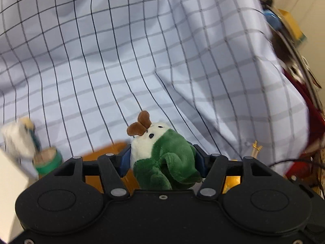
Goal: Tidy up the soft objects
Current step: 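Carry the orange pouch and green plush with both grippers over the basket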
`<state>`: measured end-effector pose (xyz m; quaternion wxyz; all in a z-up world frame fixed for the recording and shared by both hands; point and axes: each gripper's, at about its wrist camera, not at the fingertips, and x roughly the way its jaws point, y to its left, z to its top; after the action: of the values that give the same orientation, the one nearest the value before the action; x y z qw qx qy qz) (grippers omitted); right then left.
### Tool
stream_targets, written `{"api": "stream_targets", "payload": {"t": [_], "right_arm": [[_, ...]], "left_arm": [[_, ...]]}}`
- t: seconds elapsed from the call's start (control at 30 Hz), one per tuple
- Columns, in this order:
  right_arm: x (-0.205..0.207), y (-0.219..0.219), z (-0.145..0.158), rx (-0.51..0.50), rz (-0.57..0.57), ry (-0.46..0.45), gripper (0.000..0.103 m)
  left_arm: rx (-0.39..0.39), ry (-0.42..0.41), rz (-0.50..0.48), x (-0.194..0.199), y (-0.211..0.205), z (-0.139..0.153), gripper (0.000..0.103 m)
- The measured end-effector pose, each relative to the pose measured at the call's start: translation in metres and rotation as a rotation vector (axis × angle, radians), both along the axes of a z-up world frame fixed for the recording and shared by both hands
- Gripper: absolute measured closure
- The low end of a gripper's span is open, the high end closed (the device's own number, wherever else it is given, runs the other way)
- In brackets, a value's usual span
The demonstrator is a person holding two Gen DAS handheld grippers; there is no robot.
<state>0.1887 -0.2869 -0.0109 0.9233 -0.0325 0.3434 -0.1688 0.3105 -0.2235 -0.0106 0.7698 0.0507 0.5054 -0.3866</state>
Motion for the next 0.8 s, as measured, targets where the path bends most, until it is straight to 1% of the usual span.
{"api": "stream_targets", "payload": {"t": [0.17,0.3,0.53,0.7,0.8], "right_arm": [[-0.044,0.017,0.003,0.026,0.031,-0.009,0.039],[-0.081,0.032,0.005,0.058,0.071,-0.019,0.039],[-0.127,0.055,0.004,0.103,0.144,-0.044,0.038],[-0.154,0.067,0.003,0.142,0.197,-0.072,0.038],[-0.165,0.072,0.003,0.17,0.215,-0.086,0.038]], "left_arm": [[0.007,-0.001,0.009,-0.041,0.023,0.009,0.046],[-0.008,-0.017,0.048,-0.072,0.048,0.022,0.046],[-0.002,-0.1,0.158,-0.126,0.093,0.044,0.045],[-0.002,-0.111,0.253,-0.161,0.127,0.048,0.045],[0.017,-0.144,0.317,-0.179,0.145,0.05,0.045]]}}
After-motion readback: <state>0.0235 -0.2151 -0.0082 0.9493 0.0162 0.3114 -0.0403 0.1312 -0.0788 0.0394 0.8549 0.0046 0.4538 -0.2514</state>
